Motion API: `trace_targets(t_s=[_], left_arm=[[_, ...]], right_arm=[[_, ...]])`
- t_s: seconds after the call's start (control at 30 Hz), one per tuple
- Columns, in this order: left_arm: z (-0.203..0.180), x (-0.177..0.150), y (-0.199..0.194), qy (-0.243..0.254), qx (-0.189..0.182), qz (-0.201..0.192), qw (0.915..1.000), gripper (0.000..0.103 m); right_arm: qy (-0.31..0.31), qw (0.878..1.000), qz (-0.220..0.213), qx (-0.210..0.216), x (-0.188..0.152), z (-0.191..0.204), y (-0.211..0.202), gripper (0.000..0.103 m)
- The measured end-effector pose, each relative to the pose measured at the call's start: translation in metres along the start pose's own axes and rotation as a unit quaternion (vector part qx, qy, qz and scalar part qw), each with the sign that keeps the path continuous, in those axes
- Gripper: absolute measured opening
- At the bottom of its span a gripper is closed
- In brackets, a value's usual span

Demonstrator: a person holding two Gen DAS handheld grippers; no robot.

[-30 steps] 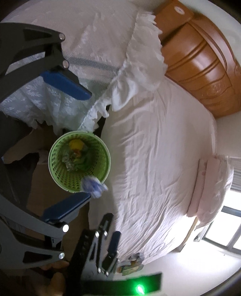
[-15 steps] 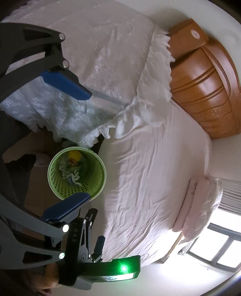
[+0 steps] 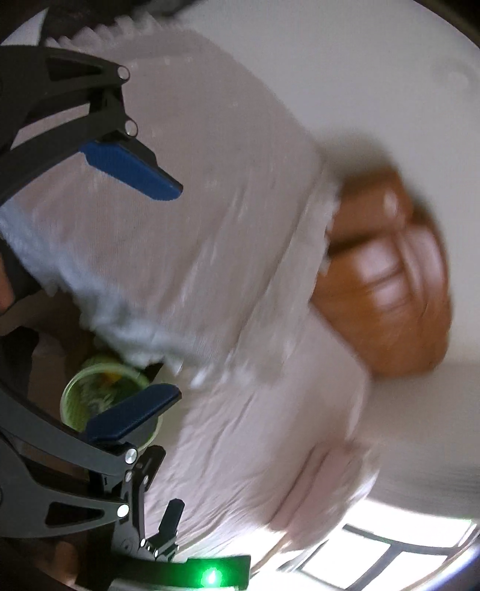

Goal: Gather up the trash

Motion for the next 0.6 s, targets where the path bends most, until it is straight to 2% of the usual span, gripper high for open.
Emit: trace_targets(t_s=[0.03, 0.07, 0.17, 0.3, 0.47, 0.6], left_arm=[[0.017, 0.003, -0.008, -0.013, 0.018, -0.008, 0.9997, 0.095], [0.032, 0.006, -0.015, -0.025, 0.034, -0.017, 0.9989, 0.095], [0.077, 0.011, -0.039, -0.068, 0.083, -0.043, 0.9933, 0.095], [0.127, 0.011, -0.062, -0.107, 0.136, -0.066, 0.9827, 0.095], [0.158, 0.002, -0.072, -0.127, 0.170, -0.066, 0.9750, 0.095], [0.167, -0.001, -0.074, -0.142, 0.172, -0.066, 0.9726, 0.095]], right_arm=[[-0.011, 1.000, -0.004, 0.008, 0.004, 0.008, -0.003, 0.101], [-0.050, 0.998, -0.025, 0.034, 0.019, 0.040, -0.012, 0.101], [-0.106, 0.990, -0.060, 0.067, 0.043, 0.092, -0.030, 0.101], [-0.130, 0.983, -0.092, 0.093, 0.063, 0.140, -0.050, 0.101], [-0.143, 0.975, -0.118, 0.124, 0.076, 0.181, -0.071, 0.101], [-0.152, 0.973, -0.122, 0.127, 0.082, 0.202, -0.074, 0.101]])
Point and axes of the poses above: each gripper's, at about its wrist camera, not at the fingertips, and y roughly the way its jaws point, z to its left, x to its top, the point moved 1 cm from there along y, roughly the way its jaws point, and after that the axes turned 6 degrees about -z, right-handed, at the moved point
